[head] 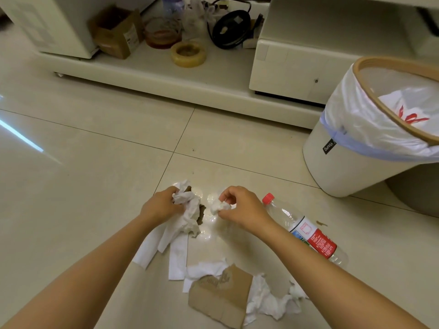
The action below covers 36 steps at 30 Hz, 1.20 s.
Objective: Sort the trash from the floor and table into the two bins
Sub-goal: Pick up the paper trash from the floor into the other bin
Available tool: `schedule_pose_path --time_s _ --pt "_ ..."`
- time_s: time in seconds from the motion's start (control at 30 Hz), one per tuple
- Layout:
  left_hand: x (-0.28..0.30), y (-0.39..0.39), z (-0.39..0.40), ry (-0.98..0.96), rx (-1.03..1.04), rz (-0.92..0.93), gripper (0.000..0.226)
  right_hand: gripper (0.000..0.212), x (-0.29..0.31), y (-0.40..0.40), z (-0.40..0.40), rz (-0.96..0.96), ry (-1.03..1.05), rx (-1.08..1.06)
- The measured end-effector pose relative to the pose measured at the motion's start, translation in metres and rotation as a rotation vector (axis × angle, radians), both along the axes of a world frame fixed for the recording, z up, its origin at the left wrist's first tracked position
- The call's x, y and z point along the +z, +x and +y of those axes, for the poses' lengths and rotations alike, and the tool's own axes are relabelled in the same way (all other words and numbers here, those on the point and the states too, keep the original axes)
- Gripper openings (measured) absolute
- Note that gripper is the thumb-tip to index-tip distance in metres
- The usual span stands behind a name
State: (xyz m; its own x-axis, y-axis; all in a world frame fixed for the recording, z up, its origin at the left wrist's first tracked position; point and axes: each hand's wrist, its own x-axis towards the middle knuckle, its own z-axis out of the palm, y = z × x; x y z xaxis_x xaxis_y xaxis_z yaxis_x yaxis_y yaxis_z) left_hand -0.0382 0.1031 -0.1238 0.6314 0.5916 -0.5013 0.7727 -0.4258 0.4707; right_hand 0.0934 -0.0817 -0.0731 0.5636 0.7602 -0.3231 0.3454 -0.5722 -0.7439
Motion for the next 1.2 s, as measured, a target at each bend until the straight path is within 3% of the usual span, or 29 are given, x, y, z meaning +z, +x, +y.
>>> schedule_pose_path --time_s 0.2,0.37,0.7,0.9,1.07,1.2 --pt "0.015 0.015 -0.007 0.163 -0.090 -0.070 0.006 0.021 0.011 0.011 -0.012 -0.011 0.028 -0.061" --pt "0.053 0.038 -0.015 0.259 -0.150 -0.201 0.005 0.023 0.038 0.033 -0.023 -0.070 0.105 -0.121" --pt "0.134 0.104 -0.051 0.063 -0.174 -0.564 0.013 0.023 0.118 0.109 -0.061 -0.209 0.394 -0.414" --pt "0.180 0.146 -0.075 -0.053 -0.156 -0.682 0.014 0.025 0.161 0.170 -0.105 -0.532 0.430 -0.577" --pt "0.204 0.172 -0.086 -0.103 -0.146 -0.714 0.012 0.028 0.159 0.204 -0.136 -0.755 0.278 -0.701" --pt "0.221 0.188 -0.098 -0.107 -0.171 -0.750 0.012 0.041 0.147 0.205 -0.147 -0.649 0.078 -0.682"
